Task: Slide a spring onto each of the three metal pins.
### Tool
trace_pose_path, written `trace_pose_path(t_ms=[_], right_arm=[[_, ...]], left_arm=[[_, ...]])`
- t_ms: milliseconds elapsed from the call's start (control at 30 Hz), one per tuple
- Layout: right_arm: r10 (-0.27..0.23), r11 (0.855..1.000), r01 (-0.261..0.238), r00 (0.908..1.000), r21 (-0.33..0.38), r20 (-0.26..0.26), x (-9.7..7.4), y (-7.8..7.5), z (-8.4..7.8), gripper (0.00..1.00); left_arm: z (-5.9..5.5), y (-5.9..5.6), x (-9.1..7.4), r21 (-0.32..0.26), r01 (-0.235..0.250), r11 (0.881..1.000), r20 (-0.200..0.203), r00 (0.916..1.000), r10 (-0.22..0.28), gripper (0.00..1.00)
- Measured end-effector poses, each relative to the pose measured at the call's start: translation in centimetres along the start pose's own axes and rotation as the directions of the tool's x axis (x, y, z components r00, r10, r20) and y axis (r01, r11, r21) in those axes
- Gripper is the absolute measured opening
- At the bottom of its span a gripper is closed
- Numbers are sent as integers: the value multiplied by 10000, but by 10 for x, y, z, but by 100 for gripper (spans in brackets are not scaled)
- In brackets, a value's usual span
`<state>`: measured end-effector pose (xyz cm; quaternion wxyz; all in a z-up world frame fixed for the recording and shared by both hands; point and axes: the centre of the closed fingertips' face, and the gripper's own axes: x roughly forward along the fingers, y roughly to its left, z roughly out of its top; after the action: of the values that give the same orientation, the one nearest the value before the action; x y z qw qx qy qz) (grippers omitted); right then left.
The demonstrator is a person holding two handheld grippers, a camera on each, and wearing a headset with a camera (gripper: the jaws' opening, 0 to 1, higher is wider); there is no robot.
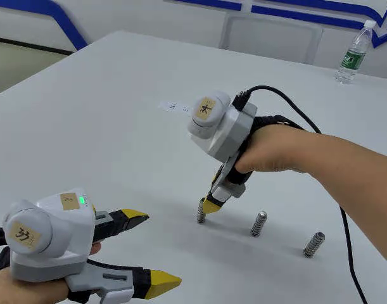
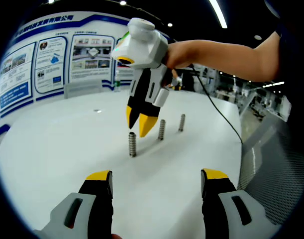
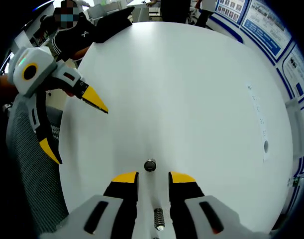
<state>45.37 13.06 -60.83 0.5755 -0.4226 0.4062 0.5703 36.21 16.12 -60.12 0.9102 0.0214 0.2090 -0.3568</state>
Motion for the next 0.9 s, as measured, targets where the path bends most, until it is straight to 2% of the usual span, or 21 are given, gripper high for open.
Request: trace_pose_path(t_ms=[100, 267, 400, 533, 667, 767, 833, 900], right_arm=[[-179, 9998, 178, 9997, 27, 154, -6, -2, -6, 27], [-614, 9980, 600, 9952, 210, 768, -16, -5, -16, 33], [-1019, 9929, 912, 9831, 762, 1523, -20, -13, -26, 39], [-1366, 9870, 1164, 9707, 1106, 1979, -28, -18, -38, 43], [-1822, 9762, 1455, 9523, 1606, 2450, -39, -23, -50, 48], [-2144, 9676, 1591, 9279, 1961, 3050, -47, -23, -54, 51], [-2276, 9630, 1625, 9177, 2152, 3255, -51, -22, -61, 52], [-2493, 9566, 1730, 9025, 2343, 3513, -54, -20, -68, 54]], left_arm=[[4, 0, 1, 60, 21, 10000, 29, 10000, -21, 74], [7, -1, 2, 119, 32, 9999, 63, 10000, -32, 74], [8, -2, 4, 106, 10, 9999, 125, 9999, -11, 74], [10, -1, 3, 122, -17, 9999, 148, 9999, 15, 75], [13, 1, 2, 170, -43, 9998, 159, 9999, 40, 75], [15, 2, 2, 161, -86, 9998, 211, 9997, 83, 75], [14, 2, 2, 166, -96, 9998, 200, 9998, 93, 75], [13, 1, 3, 177, -75, 9998, 182, 9998, 72, 76]])
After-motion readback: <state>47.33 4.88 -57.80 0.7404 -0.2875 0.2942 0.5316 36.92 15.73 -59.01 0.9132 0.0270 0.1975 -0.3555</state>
